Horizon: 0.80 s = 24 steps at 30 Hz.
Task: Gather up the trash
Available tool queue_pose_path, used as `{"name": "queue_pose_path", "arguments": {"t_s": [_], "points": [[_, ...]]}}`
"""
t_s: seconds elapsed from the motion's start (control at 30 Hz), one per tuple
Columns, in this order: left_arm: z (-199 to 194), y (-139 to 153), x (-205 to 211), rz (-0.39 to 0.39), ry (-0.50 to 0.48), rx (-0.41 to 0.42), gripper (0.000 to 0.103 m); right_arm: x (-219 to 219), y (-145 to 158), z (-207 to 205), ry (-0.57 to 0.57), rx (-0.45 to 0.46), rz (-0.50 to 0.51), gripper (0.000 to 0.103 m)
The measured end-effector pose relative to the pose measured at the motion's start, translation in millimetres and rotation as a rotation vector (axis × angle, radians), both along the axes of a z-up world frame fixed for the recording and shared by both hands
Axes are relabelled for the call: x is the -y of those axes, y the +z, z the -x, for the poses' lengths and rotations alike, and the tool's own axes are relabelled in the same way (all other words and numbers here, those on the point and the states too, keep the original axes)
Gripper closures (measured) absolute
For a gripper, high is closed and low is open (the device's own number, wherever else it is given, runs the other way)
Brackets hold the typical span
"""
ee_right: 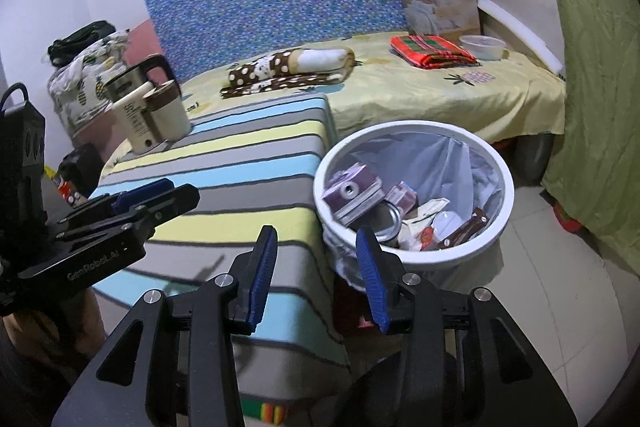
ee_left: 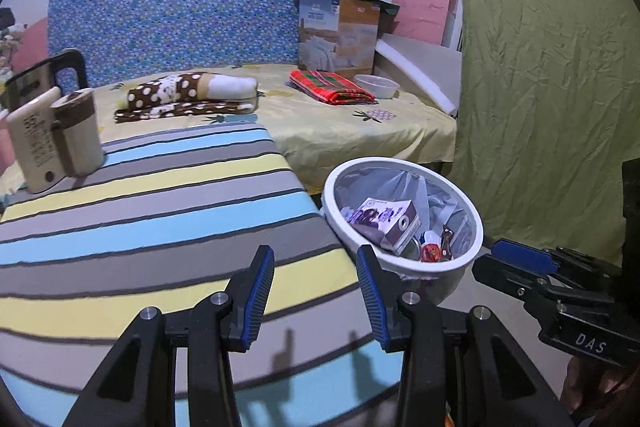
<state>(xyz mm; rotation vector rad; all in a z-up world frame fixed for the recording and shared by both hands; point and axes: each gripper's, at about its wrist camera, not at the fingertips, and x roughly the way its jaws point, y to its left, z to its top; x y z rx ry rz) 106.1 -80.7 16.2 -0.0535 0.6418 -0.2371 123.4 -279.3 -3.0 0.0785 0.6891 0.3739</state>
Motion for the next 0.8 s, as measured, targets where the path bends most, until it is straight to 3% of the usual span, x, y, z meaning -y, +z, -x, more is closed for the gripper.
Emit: {"name": "queue_pose_path", "arguments": {"t_s": [0.37, 0.8], "points": [[45.9, 0.1, -11.5, -0.035, 0.074, 0.021, 0.06, -13.3, 1.4, 26.4, 0.019, 0.028, 0.034, 0.06], [68.6, -5.3, -21.2, -0.026, 0.12, 0.009, 0.06, -25.5, 1.9, 40.4, 0.034, 0.054, 0.056, 0.06]]}}
